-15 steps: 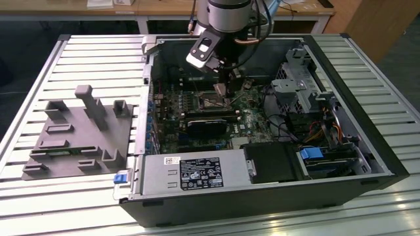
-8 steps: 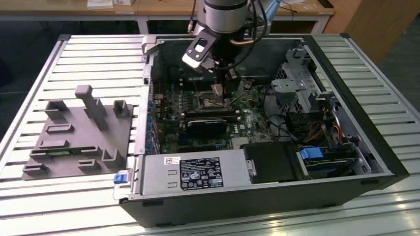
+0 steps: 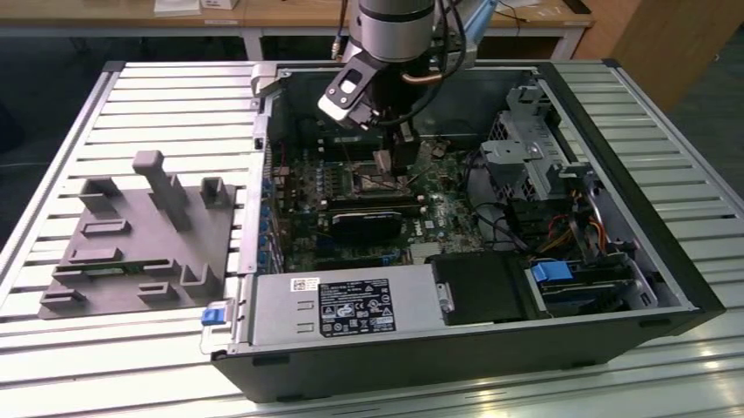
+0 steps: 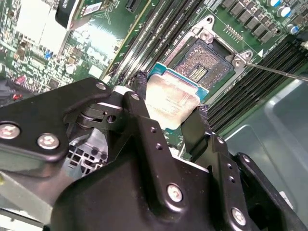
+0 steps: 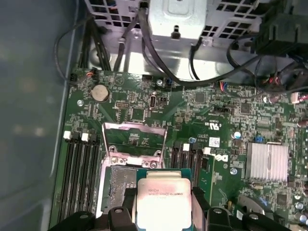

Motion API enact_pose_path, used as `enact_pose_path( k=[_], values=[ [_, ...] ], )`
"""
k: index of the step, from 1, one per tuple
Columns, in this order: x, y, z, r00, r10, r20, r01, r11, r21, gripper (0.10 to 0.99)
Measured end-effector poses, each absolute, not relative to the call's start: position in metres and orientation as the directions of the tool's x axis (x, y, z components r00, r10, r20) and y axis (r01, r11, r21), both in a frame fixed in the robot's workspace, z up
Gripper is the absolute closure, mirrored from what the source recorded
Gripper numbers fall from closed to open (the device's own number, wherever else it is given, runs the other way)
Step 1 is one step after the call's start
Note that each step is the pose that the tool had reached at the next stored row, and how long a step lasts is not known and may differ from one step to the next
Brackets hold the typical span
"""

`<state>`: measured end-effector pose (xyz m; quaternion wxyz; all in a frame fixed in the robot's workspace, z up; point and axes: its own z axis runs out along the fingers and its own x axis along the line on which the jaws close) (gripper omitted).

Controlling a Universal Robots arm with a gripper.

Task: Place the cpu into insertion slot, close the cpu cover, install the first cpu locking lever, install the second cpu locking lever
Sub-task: 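Place the cpu into insertion slot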

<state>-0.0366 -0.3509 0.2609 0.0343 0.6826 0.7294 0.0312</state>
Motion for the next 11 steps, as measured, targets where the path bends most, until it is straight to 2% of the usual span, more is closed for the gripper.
enact_pose_path(
  k=[11],
  values=[
    [-0.039,-0.344,0.249,-0.042,0.999,-0.007,0.995,0.042,0.092,0.549]
  ],
)
